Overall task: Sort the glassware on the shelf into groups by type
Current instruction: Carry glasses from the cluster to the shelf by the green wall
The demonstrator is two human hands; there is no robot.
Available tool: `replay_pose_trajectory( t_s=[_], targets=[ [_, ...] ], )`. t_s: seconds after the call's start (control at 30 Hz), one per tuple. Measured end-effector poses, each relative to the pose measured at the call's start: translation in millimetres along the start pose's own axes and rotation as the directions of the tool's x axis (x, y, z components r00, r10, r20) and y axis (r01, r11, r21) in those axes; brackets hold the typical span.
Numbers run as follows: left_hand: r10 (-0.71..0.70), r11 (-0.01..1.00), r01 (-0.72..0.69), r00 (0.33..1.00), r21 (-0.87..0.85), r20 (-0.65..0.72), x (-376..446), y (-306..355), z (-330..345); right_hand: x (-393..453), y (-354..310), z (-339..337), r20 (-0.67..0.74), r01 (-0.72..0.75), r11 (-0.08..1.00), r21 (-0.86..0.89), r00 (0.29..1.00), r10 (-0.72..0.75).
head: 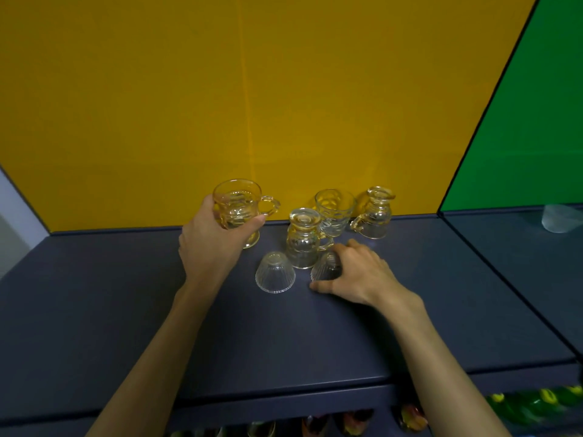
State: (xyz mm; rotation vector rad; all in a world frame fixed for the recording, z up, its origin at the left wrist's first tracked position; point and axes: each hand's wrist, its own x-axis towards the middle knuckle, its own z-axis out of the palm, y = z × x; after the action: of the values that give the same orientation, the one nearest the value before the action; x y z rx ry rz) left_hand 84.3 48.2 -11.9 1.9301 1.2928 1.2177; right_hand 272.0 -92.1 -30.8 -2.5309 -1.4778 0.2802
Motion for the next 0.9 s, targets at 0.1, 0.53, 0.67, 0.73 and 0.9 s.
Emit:
replay_pose_trajectory(
  t_s=[0.1, 0.53, 0.67, 0.73, 0.9],
  targets=[
    [0.011, 1.000, -0.011, 1.000, -0.012, 0.001, -5, 6, -4, 3, 2, 2, 0.003, 0.004, 1.000, 0.027, 1.000, -0.004],
    [0.000, 1.000, 0.001, 1.000, -0.023, 0.020, -18, 7, -11, -6, 3, -14, -0.129, 0.064, 0.759, 0.648, 0.991, 0.027],
    [-0.003, 1.000, 0.003, 1.000, -0.024, 0.031, -21, 10, -15, -2, -2, -10, -0.081, 0.047, 0.422, 0.906, 0.995, 0.064],
    [0.003, 1.000, -0.002, 0.999, -0.020, 0.034, -21, 11, -18, -3, -6, -11, -0.076, 0.047, 0.350, 0.935, 0.995, 0.070],
    [0.017, 1.000, -0.017, 0.999, 0.000, 0.032, -20, 11, -26, 1, -16, -14, -0.075, 0.068, 0.274, 0.959, 0.997, 0.014]
  ],
)
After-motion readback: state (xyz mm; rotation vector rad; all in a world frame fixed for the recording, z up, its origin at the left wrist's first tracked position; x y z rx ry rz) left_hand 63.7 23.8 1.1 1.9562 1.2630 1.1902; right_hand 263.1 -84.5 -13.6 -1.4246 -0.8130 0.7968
